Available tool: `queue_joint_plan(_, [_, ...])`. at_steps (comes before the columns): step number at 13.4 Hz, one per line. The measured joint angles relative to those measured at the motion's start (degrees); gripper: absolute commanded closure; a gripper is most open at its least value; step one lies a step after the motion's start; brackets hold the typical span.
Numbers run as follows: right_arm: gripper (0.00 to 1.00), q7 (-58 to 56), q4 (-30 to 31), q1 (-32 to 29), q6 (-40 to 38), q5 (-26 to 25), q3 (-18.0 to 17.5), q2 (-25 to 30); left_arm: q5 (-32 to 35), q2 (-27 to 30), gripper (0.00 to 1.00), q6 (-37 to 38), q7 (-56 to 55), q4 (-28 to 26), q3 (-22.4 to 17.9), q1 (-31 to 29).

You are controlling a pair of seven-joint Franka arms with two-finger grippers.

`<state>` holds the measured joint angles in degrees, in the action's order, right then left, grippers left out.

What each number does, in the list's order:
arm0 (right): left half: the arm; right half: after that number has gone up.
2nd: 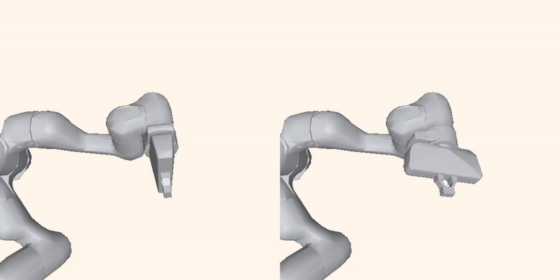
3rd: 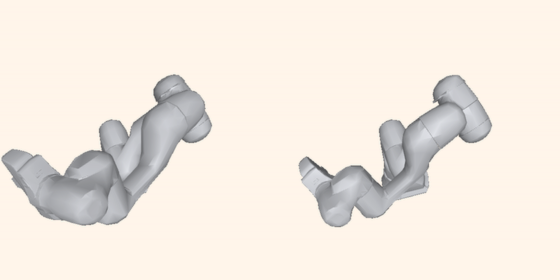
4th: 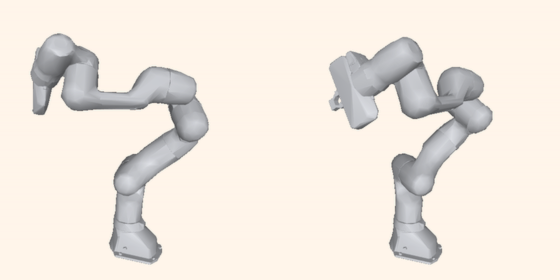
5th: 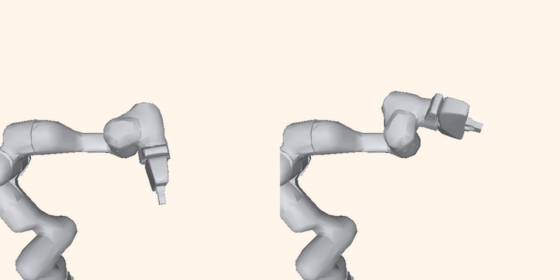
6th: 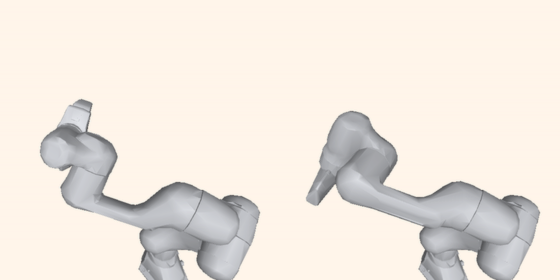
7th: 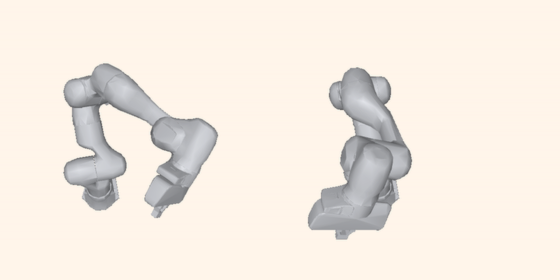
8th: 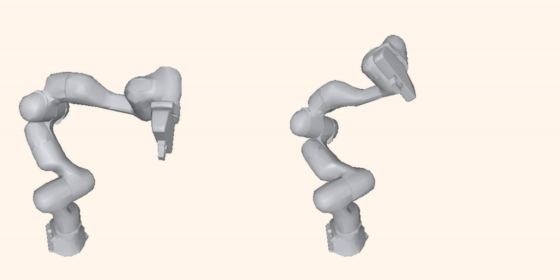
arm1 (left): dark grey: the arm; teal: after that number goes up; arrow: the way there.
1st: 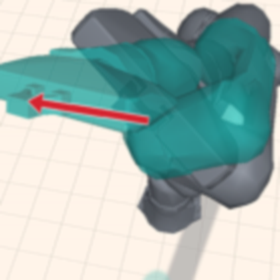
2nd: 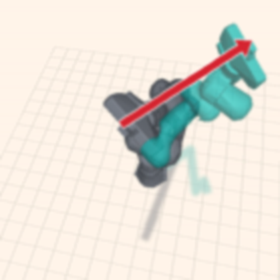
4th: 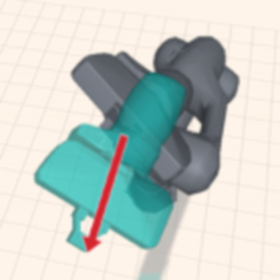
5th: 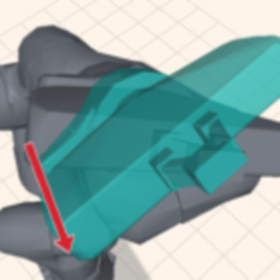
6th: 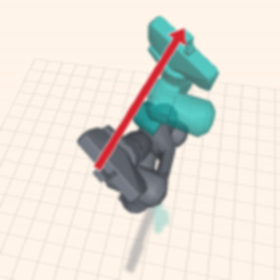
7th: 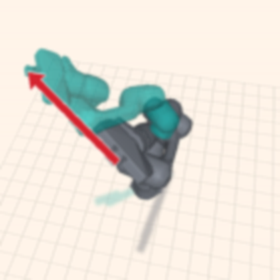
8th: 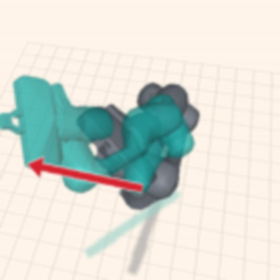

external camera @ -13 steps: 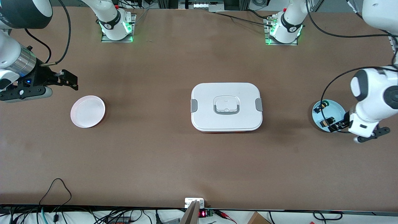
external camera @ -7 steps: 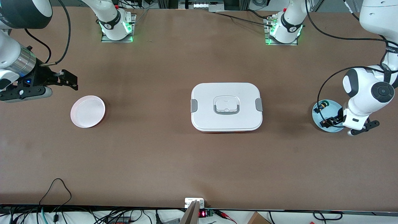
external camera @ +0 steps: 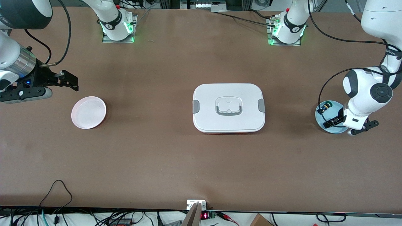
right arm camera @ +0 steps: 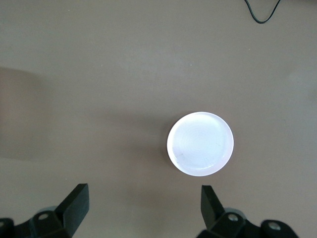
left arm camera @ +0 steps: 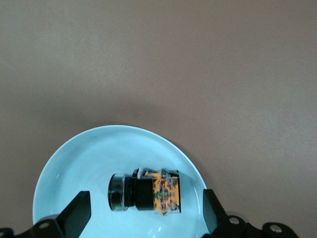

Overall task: Transfer orange switch to right arm and place
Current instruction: 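Lower the left gripper over the blue dish onto the orange switch, then close the left gripper on the orange switch and lift it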

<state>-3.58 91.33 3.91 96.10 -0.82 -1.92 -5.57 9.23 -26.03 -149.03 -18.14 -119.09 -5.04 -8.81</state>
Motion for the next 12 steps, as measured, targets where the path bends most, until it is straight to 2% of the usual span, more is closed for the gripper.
queue_joint_plan(8, [0.00, 0.00, 0.00, 0.00, 0.00, 0.00, 0.00, 0.00, 0.00, -3.05, 0.01, -5.53, 0.00, -1.22, 0.00, -0.91])
queue_joint_plan(12, [0.00, 0.00, 0.00, 0.06, 0.00, 0.00, -0.03, 0.00, 0.00, -3.61, 0.04, -5.97, -0.27, -1.32, 0.00, -1.01])
